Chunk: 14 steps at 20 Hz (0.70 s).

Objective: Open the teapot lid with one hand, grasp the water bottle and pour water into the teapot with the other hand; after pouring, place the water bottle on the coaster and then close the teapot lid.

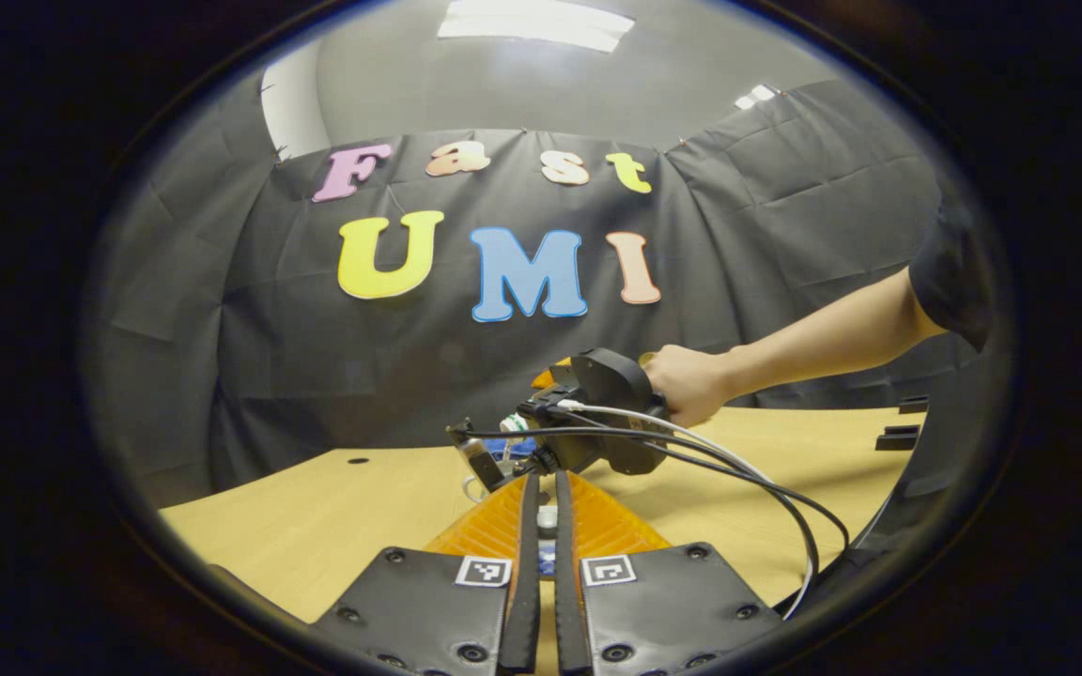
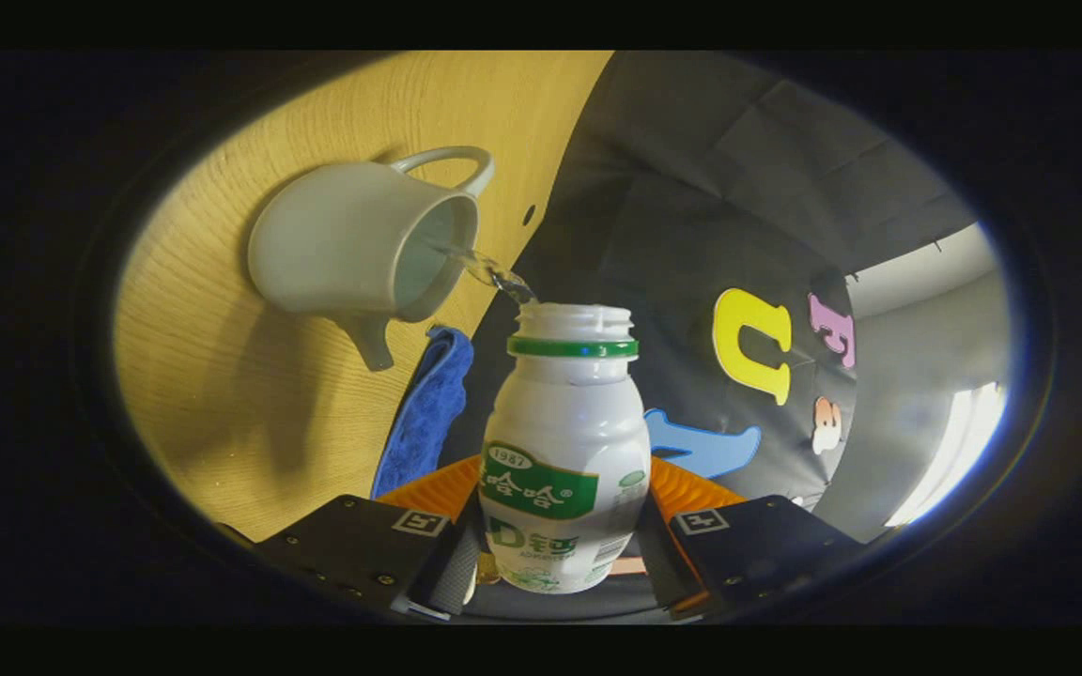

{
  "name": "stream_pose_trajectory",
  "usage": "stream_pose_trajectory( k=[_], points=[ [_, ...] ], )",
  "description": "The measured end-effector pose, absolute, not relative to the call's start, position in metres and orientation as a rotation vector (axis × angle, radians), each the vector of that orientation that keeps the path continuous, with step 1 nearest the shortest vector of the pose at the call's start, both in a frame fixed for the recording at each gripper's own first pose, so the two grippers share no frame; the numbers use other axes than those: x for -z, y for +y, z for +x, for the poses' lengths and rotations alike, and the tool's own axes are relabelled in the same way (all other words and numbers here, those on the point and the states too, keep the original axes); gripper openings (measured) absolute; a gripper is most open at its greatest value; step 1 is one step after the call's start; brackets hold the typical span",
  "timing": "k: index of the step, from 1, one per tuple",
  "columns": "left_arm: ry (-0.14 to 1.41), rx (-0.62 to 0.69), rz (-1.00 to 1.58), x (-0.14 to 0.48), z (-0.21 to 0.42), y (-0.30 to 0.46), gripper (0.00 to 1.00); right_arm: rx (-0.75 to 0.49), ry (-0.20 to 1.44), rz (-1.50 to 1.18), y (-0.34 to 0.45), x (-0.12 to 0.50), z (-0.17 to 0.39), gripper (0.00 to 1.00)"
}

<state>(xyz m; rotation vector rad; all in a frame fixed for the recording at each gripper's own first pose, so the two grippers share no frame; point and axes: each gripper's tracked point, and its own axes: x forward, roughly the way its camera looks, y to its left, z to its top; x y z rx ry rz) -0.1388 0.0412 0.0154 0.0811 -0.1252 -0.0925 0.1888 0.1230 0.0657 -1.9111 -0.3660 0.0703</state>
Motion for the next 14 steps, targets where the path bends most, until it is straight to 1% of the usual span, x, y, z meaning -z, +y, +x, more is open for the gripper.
stream_pose_trajectory(
  k=[3, 4, 5, 14],
  points=[
    [-0.124, 0.091, 0.083, -0.016, -0.138, 0.04, 0.13, -0.065, -0.376, -1.932, 0.124, -0.069, 0.188, 0.72],
    [-0.122, 0.09, 0.085, -0.014, -0.139, 0.041, 0.17, -0.059, -0.38, -1.946, 0.124, -0.07, 0.188, 0.72],
    [-0.121, 0.086, 0.089, -0.014, -0.139, 0.042, 0.13, -0.054, -0.385, -1.958, 0.125, -0.071, 0.189, 0.72],
    [-0.124, 0.074, 0.096, -0.014, -0.139, 0.044, 0.13, -0.037, -0.401, -2.027, 0.12, -0.077, 0.194, 0.72]
  ],
)
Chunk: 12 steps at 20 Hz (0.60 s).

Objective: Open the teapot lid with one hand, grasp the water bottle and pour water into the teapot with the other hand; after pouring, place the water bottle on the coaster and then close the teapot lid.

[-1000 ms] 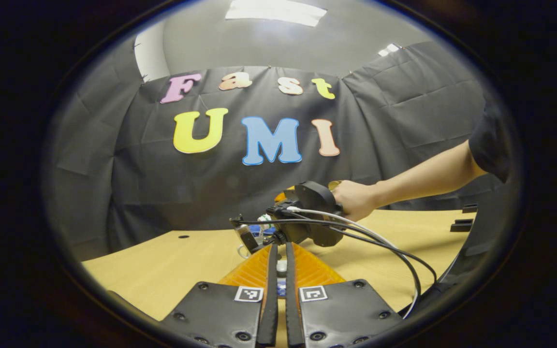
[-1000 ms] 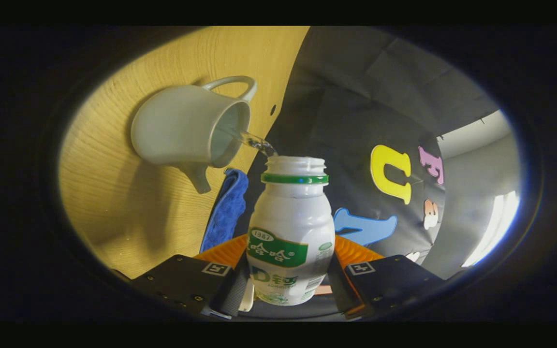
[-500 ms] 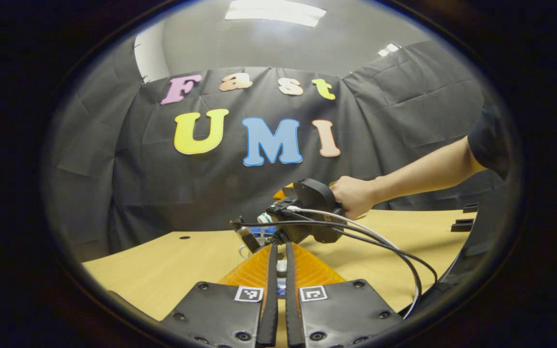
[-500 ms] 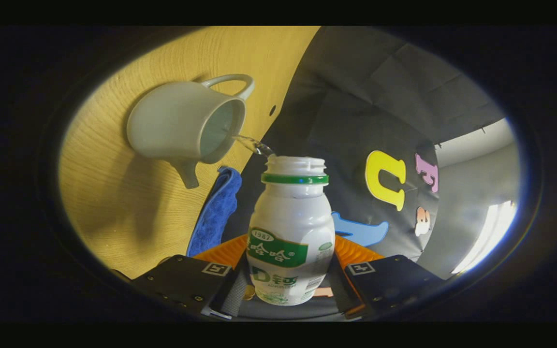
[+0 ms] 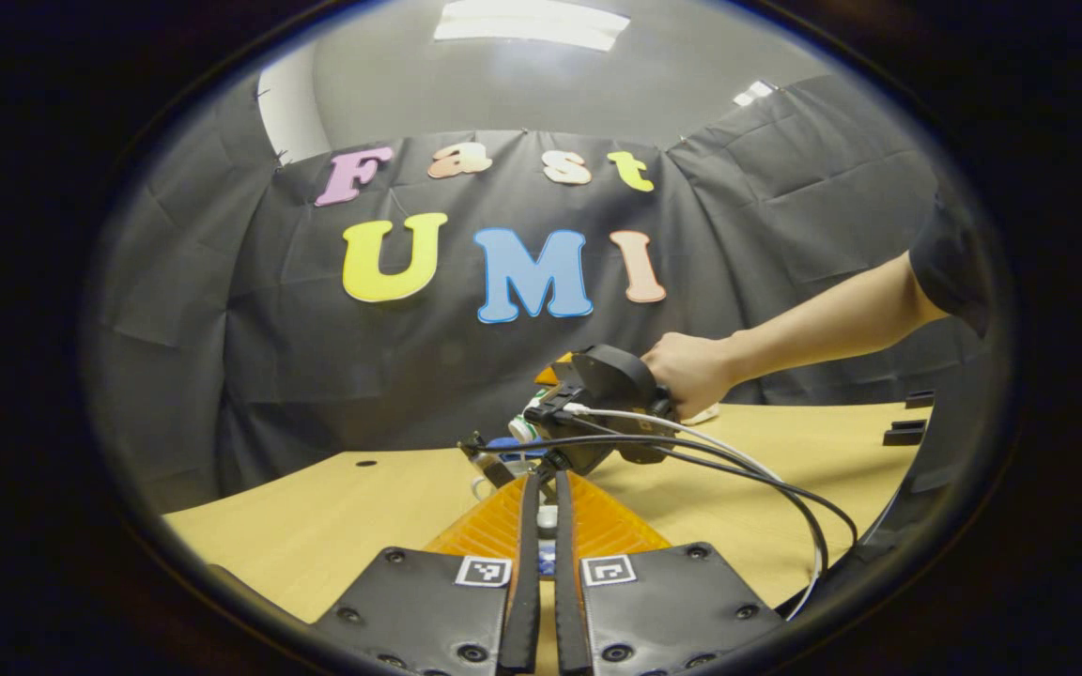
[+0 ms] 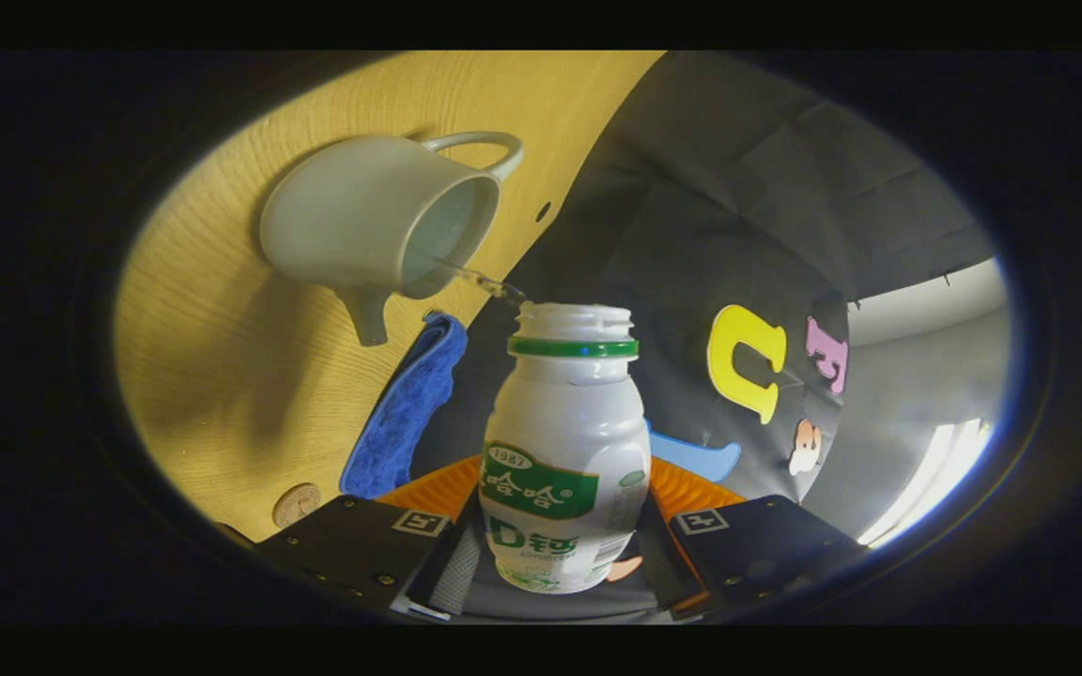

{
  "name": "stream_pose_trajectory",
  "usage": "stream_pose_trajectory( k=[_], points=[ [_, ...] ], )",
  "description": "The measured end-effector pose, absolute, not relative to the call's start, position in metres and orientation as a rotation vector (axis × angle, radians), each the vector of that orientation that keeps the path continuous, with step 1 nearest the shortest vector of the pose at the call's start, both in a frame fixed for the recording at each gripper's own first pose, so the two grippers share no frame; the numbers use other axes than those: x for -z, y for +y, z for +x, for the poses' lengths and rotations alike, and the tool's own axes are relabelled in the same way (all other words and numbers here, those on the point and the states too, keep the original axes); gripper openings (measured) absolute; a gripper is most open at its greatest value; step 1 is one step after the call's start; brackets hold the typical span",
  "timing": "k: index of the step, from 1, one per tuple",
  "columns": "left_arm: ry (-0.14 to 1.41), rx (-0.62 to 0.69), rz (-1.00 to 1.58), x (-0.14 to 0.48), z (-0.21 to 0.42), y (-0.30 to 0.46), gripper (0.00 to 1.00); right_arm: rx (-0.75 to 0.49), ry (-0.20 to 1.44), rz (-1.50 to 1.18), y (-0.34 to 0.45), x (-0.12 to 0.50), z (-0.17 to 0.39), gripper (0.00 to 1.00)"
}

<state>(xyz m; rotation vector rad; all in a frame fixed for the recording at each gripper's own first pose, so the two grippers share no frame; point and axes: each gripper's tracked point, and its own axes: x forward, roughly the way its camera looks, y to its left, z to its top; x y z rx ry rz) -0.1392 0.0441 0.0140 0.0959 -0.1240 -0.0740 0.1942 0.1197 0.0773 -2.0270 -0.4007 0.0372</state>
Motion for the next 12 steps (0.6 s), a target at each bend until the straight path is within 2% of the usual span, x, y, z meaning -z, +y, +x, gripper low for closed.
stream_pose_trajectory(
  k=[5, 6, 7, 8, 12],
  points=[
    [-0.123, 0.06, 0.11, -0.015, -0.139, 0.046, 0.13, -0.027, -0.432, -2.061, 0.126, -0.082, 0.194, 0.72],
    [-0.125, 0.058, 0.117, -0.015, -0.14, 0.046, 0.1, -0.027, -0.438, -2.068, 0.128, -0.081, 0.194, 0.72],
    [-0.127, 0.058, 0.119, -0.016, -0.14, 0.044, 0.17, -0.025, -0.441, -2.075, 0.129, -0.081, 0.194, 0.72],
    [-0.13, 0.059, 0.121, -0.017, -0.14, 0.044, 0.13, -0.025, -0.443, -2.082, 0.13, -0.08, 0.193, 0.72],
    [-0.133, 0.057, 0.125, -0.017, -0.14, 0.045, 0.13, -0.029, -0.449, -2.105, 0.132, -0.076, 0.195, 0.72]
  ],
)
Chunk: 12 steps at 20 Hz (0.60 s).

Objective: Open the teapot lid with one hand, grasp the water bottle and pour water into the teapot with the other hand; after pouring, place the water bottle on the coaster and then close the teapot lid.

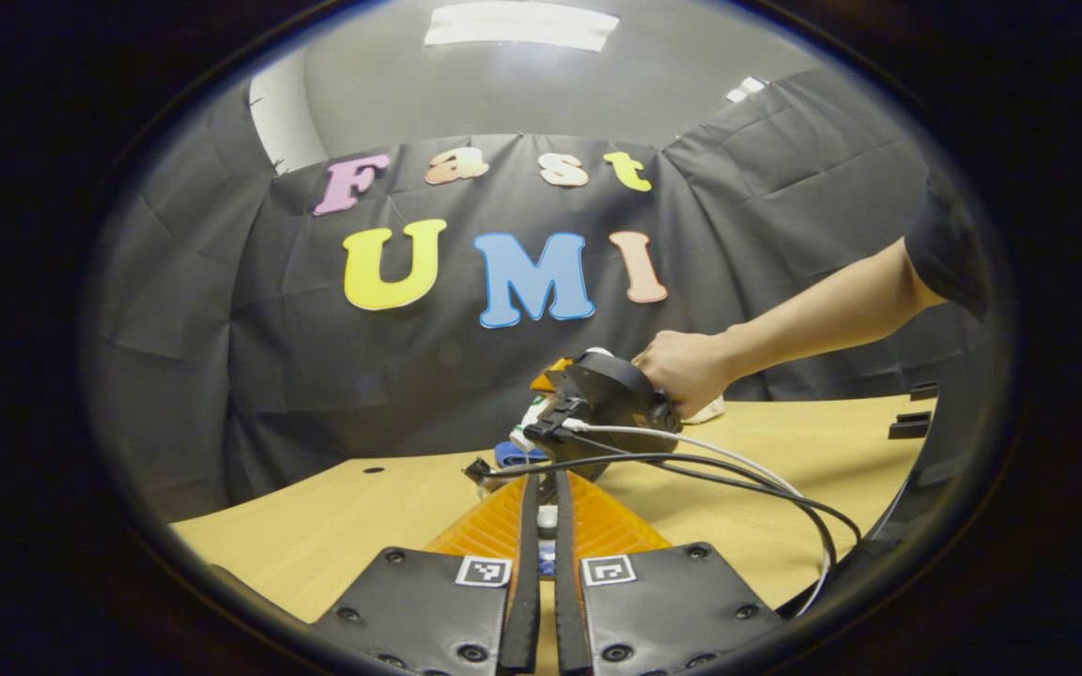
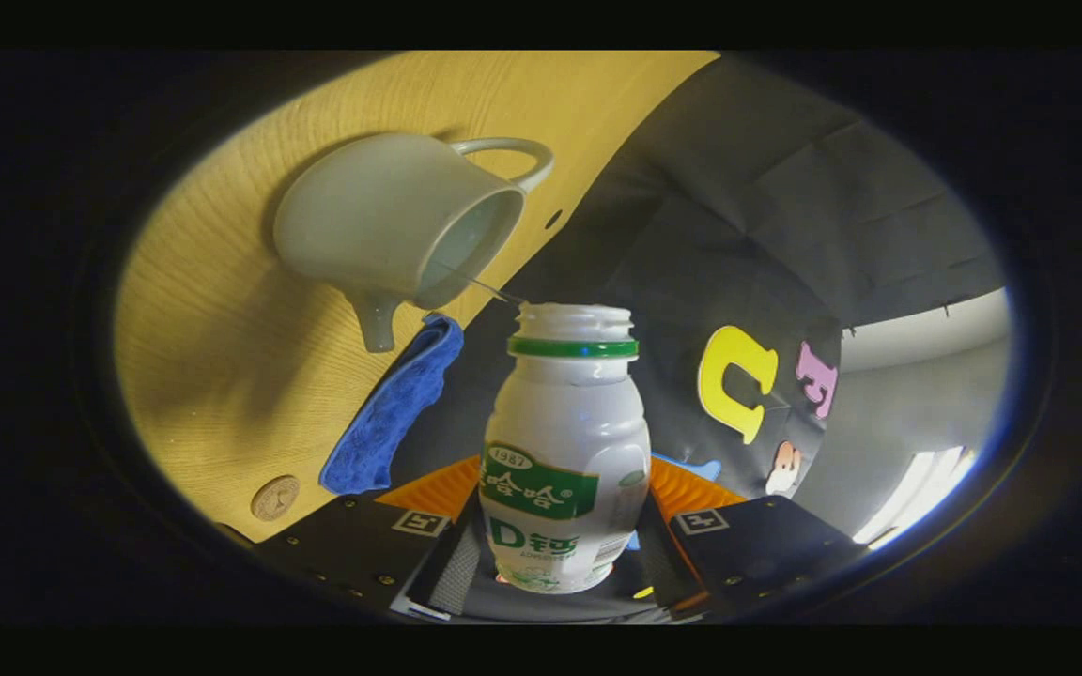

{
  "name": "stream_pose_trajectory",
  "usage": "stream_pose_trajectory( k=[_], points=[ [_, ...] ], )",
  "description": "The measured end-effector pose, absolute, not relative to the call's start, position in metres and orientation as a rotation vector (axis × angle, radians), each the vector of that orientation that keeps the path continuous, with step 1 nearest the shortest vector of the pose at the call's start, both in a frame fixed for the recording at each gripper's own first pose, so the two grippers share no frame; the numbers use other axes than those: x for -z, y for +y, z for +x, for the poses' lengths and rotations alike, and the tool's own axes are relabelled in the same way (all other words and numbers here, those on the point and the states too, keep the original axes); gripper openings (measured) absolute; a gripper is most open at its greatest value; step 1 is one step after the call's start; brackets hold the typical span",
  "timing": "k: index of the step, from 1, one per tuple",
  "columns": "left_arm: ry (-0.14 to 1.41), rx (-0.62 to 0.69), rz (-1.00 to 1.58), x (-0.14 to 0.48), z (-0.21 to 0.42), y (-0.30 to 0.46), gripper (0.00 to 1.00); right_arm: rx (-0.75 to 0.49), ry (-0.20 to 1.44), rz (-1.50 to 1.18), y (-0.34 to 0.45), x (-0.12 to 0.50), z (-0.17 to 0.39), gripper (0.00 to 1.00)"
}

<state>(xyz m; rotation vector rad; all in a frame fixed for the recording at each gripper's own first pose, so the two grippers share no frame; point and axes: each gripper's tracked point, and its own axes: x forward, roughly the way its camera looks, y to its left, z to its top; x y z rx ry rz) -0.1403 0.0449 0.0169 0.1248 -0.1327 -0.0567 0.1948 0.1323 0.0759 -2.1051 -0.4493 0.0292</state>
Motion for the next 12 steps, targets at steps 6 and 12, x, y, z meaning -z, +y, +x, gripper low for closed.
stream_pose_trajectory(
  k=[6, 12],
  points=[
    [-0.133, 0.058, 0.126, -0.017, -0.142, 0.044, 0.13, -0.036, -0.452, -2.127, 0.134, -0.068, 0.197, 0.72],
    [-0.13, 0.057, 0.129, -0.016, -0.139, 0.044, 0.13, -0.038, -0.456, -2.146, 0.134, -0.062, 0.197, 0.72]
  ],
)
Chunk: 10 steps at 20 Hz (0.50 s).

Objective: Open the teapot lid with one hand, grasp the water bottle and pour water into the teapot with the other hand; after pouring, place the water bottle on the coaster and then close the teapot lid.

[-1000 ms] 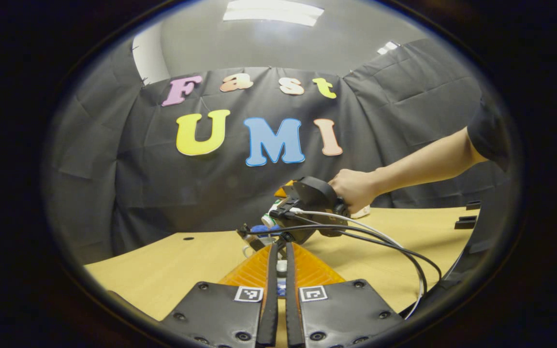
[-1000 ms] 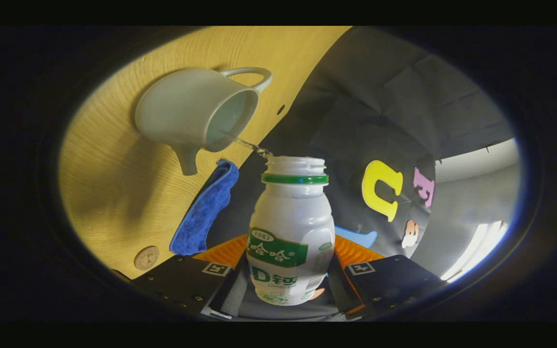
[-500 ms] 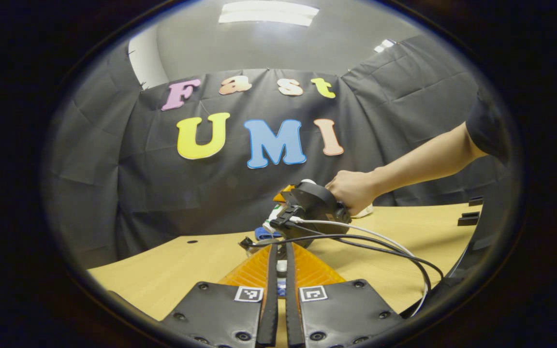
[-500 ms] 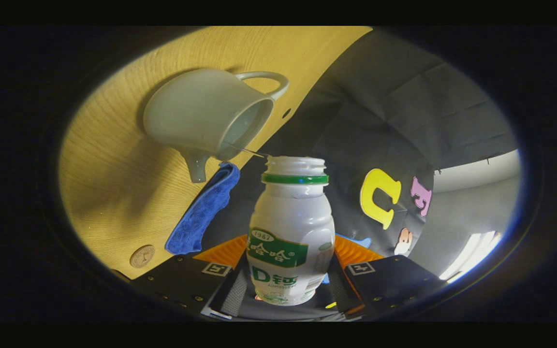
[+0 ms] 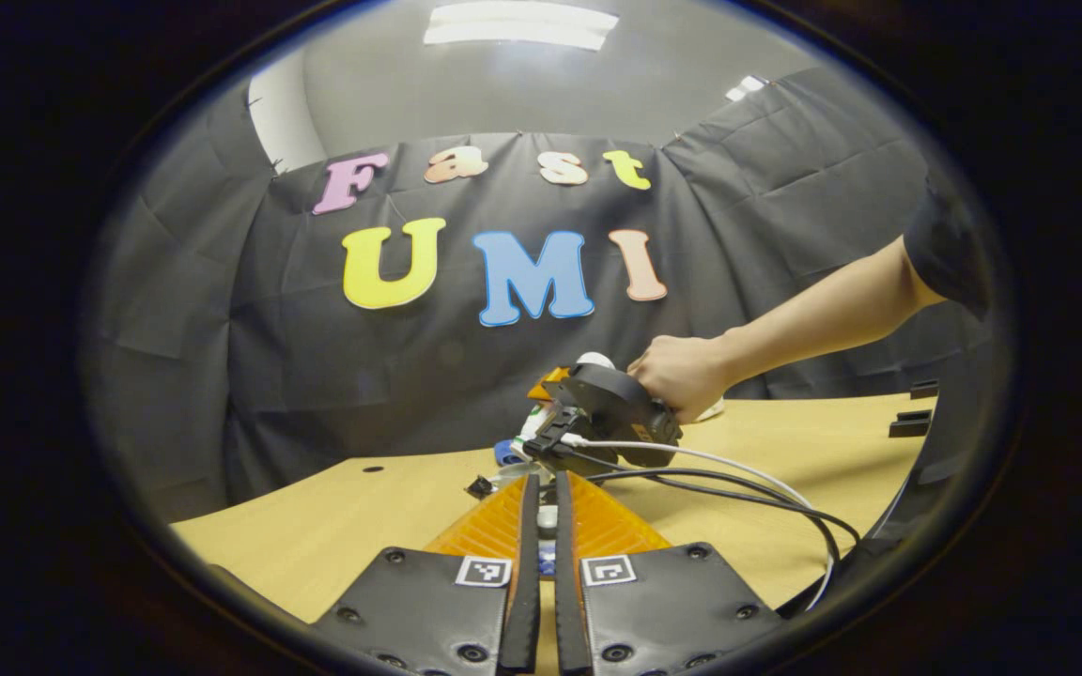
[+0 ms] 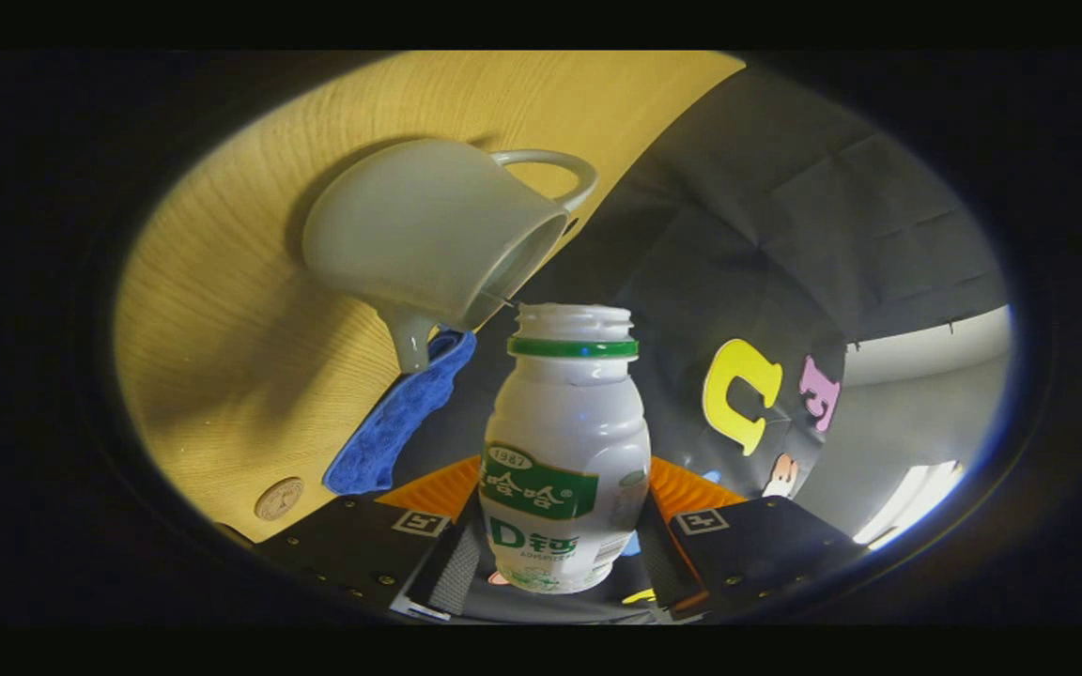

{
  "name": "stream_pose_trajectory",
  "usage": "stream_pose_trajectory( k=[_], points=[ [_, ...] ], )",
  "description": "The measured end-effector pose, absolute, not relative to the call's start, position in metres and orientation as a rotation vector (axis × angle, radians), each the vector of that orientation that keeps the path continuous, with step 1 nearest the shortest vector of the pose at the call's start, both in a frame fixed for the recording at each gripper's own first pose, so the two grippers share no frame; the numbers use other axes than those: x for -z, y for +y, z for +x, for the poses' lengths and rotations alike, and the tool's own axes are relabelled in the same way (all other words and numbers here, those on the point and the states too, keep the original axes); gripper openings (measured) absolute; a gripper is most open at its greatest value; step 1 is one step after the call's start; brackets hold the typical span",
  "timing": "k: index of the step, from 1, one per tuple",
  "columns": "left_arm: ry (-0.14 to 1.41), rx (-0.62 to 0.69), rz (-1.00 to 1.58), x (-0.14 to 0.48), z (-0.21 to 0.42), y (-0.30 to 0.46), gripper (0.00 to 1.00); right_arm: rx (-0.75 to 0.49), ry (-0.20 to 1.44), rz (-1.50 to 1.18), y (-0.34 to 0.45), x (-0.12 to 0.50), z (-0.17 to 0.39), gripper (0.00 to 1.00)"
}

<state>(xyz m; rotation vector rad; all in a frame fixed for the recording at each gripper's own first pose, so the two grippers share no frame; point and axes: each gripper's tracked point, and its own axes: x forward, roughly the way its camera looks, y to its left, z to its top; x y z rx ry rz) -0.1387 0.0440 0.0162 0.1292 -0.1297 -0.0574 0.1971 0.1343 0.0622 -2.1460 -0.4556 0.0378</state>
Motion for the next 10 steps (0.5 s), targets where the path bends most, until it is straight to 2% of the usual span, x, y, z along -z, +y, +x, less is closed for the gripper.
stream_pose_trajectory(
  k=[6, 10],
  points=[
    [-0.133, 0.057, 0.127, -0.0165, -0.1407, 0.0449, 0.13, -0.045, -0.461, -2.118, 0.1355, -0.0653, 0.1963, 0.72],
    [-0.13, 0.058, 0.119, -0.015, -0.1394, 0.0459, 0.13, -0.095, -0.377, -1.978, 0.1299, -0.061, 0.199, 0.72]
  ],
)
